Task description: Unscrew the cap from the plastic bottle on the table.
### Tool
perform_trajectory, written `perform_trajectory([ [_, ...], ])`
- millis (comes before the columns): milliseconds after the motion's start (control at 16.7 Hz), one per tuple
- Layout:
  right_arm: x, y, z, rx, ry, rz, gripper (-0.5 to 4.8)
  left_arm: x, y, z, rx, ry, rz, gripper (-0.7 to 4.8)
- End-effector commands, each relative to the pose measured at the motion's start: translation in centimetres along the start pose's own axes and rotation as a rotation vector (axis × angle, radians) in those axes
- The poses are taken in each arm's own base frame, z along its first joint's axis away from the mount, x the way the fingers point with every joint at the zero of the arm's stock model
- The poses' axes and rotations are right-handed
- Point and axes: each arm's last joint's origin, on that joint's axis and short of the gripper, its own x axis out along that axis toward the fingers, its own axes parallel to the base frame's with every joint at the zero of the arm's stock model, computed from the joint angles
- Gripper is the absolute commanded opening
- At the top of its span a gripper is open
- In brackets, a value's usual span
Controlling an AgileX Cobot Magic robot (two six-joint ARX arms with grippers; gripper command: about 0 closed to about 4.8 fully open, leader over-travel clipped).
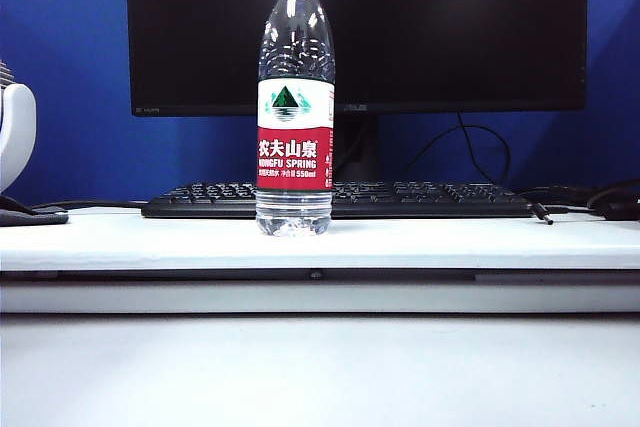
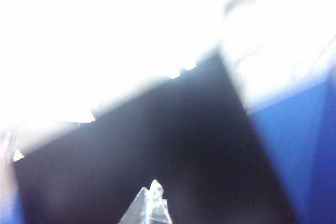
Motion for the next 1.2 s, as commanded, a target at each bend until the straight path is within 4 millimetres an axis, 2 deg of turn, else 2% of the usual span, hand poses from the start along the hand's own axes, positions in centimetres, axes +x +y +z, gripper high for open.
perform_trajectory([
  [60, 4.9, 2.8, 5.6, 0.003, -0.114, 0.045, 0.03, 4.6, -2.6, 4.2, 0.064, 0.069, -0.152, -0.05],
  [120, 6.5, 3.5, 6.7, -0.003, -0.110, 0.111, 0.03, 6.1, -3.1, 5.2, 0.094, 0.118, -0.200, -0.05],
  [180, 10.3, 4.7, 8.3, -0.016, -0.018, 0.274, 0.04, 9.8, -2.8, 6.1, 0.208, 0.317, -0.251, -0.04],
  [239, 12.3, 5.2, 8.6, -0.022, 0.061, 0.379, 0.08, 11.1, -2.0, 5.7, 0.249, 0.427, -0.228, -0.04],
  [299, 13.9, 5.4, 8.5, -0.017, 0.133, 0.446, 0.10, 12.2, -0.7, 4.8, 0.289, 0.549, -0.203, -0.03],
  [359, 16.6, 5.3, 7.7, 0.065, 0.272, 0.484, 0.19, 13.2, 1.7, 2.5, 0.328, 0.705, -0.190, -0.03],
  [419, 17.6, 5.3, 6.8, 0.125, 0.338, 0.467, 0.68, 13.6, 3.3, 1.0, 0.354, 0.773, -0.187, -0.03],
  [539, 18.8, 5.6, 4.2, 0.220, 0.474, 0.462, 1.53, 14.2, 6.2, -2.0, 0.404, 0.879, -0.206, 0.00],
  [598, 19.0, 5.7, 3.0, 0.251, 0.529, 0.454, 1.53, 14.3, 7.3, -3.2, 0.398, 0.917, -0.212, 0.09],
  [718, 19.1, 6.4, 0.6, 0.308, 0.644, 0.437, 1.53, 14.5, 9.4, -5.4, 0.350, 0.985, -0.200, 0.87],
  [778, 19.1, 7.2, -0.9, 0.312, 0.693, 0.422, 1.53, 14.5, 10.6, -6.7, 0.329, 1.021, -0.194, 0.95],
  [898, 18.9, 7.9, -2.5, 0.269, 0.750, 0.430, 1.54, 14.6, 11.6, -8.7, 0.289, 1.040, -0.258, 1.00],
  [1017, 18.6, 8.2, -3.6, 0.269, 0.817, 0.401, 1.81, 14.6, 12.4, -9.9, 0.245, 1.047, -0.304, 1.79],
  [1197, 18.1, 8.1, -4.3, 0.271, 0.890, 0.365, 1.82, 14.4, 13.2, -10.9, 0.245, 1.059, -0.334, 2.68],
])
